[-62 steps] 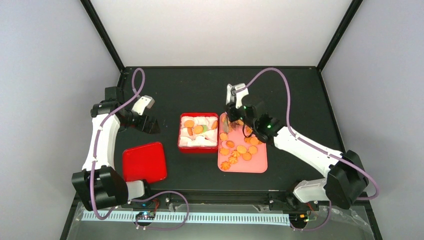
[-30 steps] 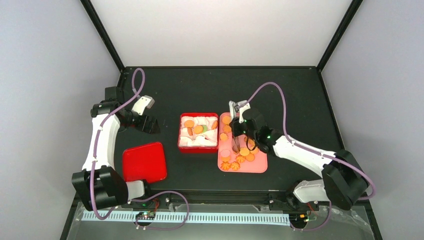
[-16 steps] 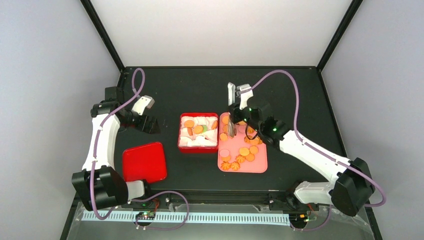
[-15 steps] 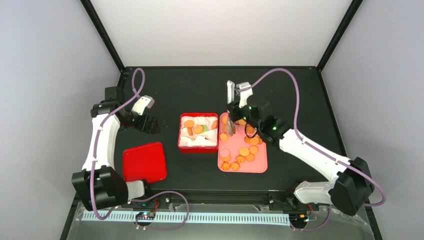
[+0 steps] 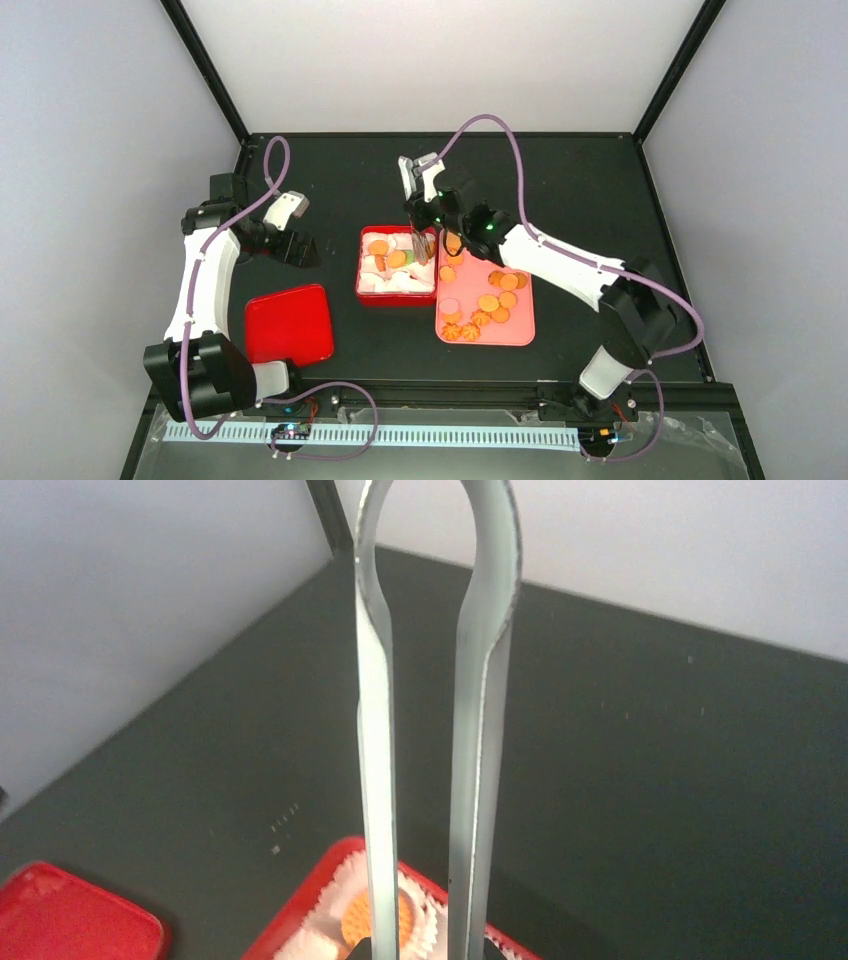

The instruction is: Pack the cookies

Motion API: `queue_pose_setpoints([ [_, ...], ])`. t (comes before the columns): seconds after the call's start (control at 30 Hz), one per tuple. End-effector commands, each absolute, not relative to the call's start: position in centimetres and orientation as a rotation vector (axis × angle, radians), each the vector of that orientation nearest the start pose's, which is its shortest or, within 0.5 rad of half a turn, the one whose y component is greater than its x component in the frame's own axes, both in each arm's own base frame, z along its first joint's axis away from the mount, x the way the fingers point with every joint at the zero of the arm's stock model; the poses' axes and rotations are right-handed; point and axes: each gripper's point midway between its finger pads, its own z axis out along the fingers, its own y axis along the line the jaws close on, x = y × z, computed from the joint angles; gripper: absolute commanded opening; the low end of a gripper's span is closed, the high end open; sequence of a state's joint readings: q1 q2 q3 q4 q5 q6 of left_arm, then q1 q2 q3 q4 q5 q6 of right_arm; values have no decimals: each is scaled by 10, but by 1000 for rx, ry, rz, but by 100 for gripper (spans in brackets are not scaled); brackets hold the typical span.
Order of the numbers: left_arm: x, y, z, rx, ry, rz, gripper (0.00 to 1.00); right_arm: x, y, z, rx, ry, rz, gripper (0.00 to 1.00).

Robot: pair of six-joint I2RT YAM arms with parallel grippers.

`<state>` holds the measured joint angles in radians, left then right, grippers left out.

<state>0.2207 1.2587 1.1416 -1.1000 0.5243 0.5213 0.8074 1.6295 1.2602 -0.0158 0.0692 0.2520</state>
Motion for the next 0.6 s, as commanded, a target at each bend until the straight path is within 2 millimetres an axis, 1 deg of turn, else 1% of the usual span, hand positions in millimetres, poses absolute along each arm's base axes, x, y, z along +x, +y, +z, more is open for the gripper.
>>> queue_pose_setpoints([
  [0.0,280,-24,191,506,2531,-473,99,371,365,249,-493,1943,610,16],
  [0.1,280,-24,191,506,2532,-473,99,372,366,240,-492,1958,599,24],
  [0.17,280,-24,191,504,2532,-474,99,372,365,237,-487,1961,595,27],
  [0.27,280,-24,191,504,2531,-472,99,374,363,236,-477,1959,584,29],
  [0.43,280,-24,191,505,2530,-471,99,376,361,241,-465,1946,574,30],
  [0.57,279,-24,192,509,2530,-464,99,374,352,249,-447,1931,547,30],
])
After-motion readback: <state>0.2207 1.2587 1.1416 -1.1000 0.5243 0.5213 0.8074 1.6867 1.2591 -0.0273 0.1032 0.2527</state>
